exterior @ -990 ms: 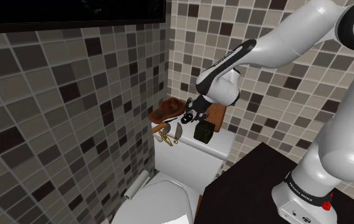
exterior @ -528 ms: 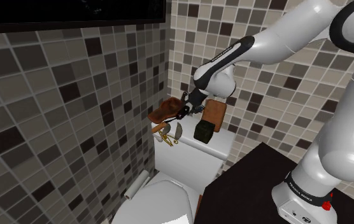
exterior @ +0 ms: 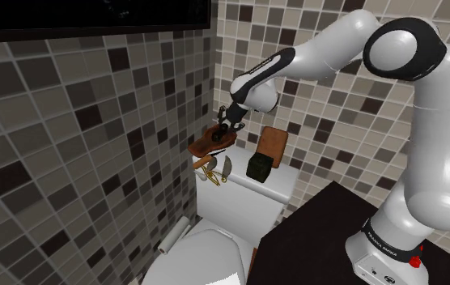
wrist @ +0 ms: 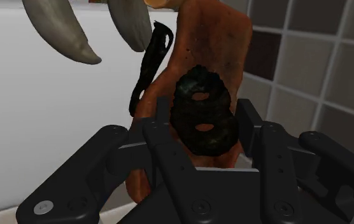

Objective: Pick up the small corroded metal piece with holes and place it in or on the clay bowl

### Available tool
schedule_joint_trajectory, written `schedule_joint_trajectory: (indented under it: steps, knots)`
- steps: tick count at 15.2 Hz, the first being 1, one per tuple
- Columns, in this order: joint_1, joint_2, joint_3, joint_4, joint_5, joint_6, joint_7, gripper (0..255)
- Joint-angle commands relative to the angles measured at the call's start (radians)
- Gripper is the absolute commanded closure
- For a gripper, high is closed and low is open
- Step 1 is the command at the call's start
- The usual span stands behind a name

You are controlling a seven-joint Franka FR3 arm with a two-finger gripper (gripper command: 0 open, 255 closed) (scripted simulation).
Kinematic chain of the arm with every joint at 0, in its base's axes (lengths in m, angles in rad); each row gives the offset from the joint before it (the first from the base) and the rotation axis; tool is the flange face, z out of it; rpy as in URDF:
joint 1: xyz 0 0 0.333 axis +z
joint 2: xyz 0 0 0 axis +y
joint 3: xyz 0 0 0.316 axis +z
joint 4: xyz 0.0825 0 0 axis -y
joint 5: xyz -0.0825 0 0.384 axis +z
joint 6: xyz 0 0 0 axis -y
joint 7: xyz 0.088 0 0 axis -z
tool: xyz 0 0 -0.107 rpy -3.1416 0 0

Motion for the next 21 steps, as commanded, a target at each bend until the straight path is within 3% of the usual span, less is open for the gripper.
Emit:
schedule_joint_trajectory:
  steps: [1, 6, 21]
  knots:
    - [-0.001, 0.065, -0.013, 0.103, -0.027, -0.039, 0.028, 255]
    - [-0.015, 0.247, -0.043, 0.402, -0.084, -0.160, 0.097, 255]
    - [-0.050, 0.370, 0.015, 0.416, -0.024, -0.052, 0.016, 255]
